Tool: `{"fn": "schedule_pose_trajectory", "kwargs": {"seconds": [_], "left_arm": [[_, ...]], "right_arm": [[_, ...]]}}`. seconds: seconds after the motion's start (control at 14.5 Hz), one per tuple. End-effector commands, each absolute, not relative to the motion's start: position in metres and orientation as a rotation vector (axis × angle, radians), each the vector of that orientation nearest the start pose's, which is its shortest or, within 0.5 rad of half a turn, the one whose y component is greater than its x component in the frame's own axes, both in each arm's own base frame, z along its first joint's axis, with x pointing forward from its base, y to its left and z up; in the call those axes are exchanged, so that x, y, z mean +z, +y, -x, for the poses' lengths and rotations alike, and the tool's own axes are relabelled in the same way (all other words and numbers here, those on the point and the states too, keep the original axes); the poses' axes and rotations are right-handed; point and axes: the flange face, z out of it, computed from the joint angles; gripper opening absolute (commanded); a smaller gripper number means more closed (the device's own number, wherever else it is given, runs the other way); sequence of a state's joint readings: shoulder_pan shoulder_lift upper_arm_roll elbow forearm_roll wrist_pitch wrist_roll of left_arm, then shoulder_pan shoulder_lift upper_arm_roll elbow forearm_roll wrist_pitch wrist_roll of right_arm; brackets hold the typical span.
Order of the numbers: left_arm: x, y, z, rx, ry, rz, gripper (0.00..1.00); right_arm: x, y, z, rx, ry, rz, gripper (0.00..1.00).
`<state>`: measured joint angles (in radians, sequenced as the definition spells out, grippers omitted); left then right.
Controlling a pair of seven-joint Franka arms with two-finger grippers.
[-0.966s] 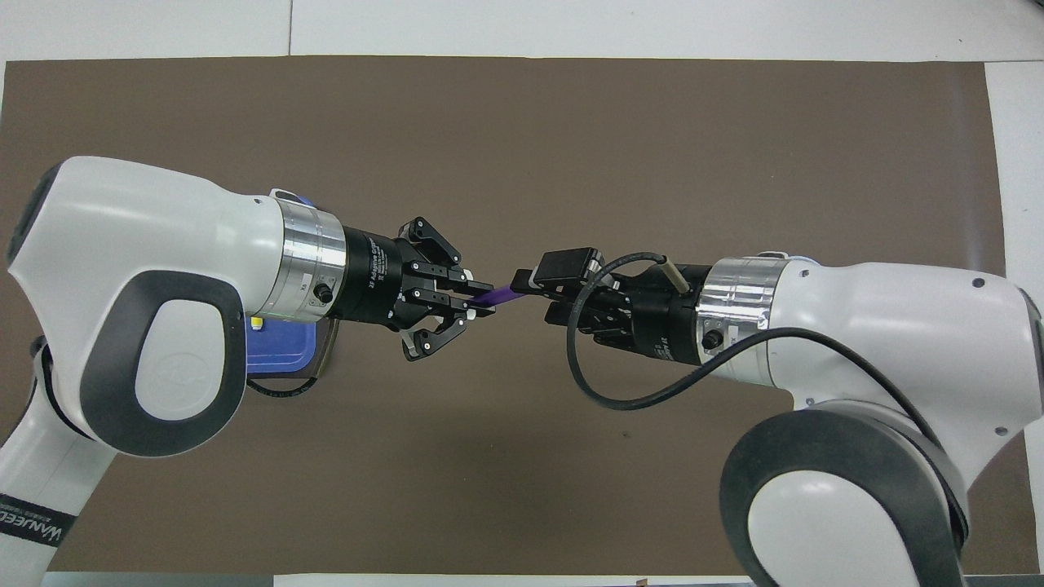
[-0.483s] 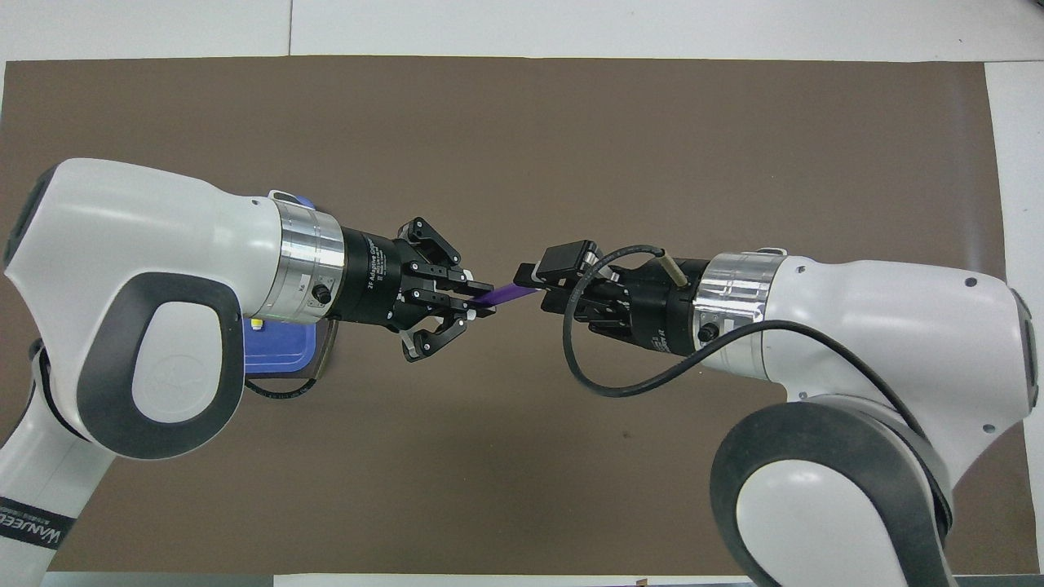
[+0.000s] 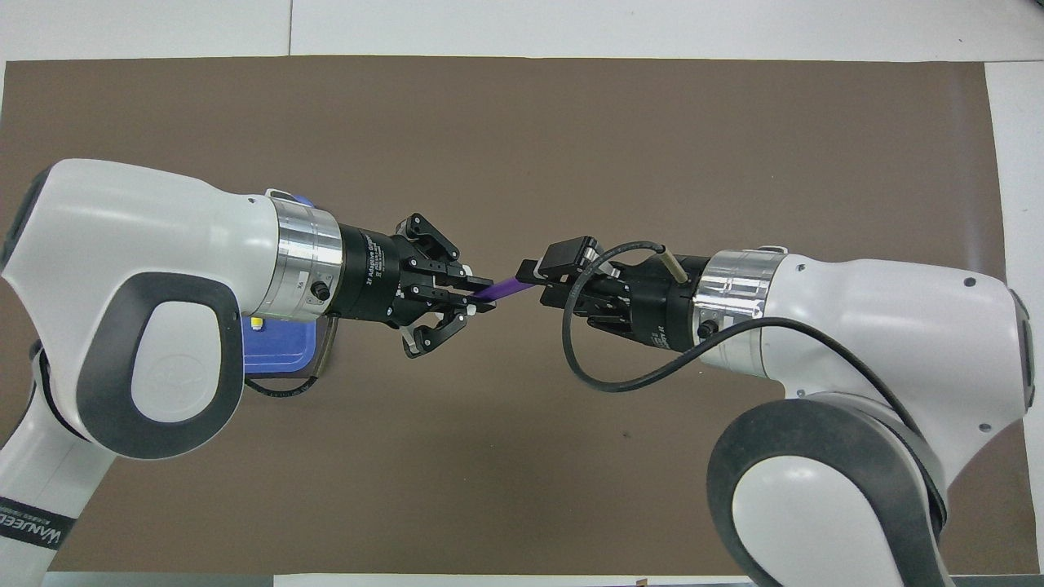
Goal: Transfer and insert pens with both arms
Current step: 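Close the right gripper on the purple pen tip, open the left gripper, then carry the purple pen with the right gripper into the clear cup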
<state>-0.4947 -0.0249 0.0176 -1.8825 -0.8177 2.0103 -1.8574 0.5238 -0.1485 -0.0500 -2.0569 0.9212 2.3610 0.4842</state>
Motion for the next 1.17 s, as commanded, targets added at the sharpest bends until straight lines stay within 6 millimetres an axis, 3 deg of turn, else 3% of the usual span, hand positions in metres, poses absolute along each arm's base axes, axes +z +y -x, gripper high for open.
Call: {"fn": "schedule_pose_trajectory", "kwargs": {"seconds": [0.0,0.07,0.14,0.69,0.76,0.83,0.97,1.1], "left_arm": [[0.548,-0.299,-0.482,-0.878,1.928,-1.664,0.00],[0.548,-0.299,-0.482,-0.877,1.928,-1.663,0.00],[0.548,-0.299,-0.482,-0.877,1.928,-1.663,0.00],[0.551,-0.299,-0.482,-0.869,1.925,-1.657,0.00],[0.553,-0.299,-0.482,-0.861,1.919,-1.653,0.89],[0.554,-0.303,-0.479,-0.860,1.910,-1.664,1.00],[0.554,-0.304,-0.479,-0.860,1.909,-1.664,1.00],[0.555,-0.302,-0.479,-0.859,1.911,-1.659,1.00]], "right_arm": [[0.555,0.262,-0.487,-0.012,0.608,2.168,0.13],[0.555,0.261,-0.487,-0.012,0.608,2.170,0.02],[0.555,0.261,-0.487,-0.010,0.610,2.169,0.00],[0.553,0.253,-0.491,-0.008,0.619,2.182,0.00],[0.552,0.250,-0.492,-0.011,0.605,2.208,0.00],[0.554,0.249,-0.492,-0.012,0.573,2.246,0.00],[0.559,0.237,-0.502,-0.009,0.513,2.346,0.00],[0.570,0.207,-0.517,-0.016,0.378,2.508,0.00]]}}
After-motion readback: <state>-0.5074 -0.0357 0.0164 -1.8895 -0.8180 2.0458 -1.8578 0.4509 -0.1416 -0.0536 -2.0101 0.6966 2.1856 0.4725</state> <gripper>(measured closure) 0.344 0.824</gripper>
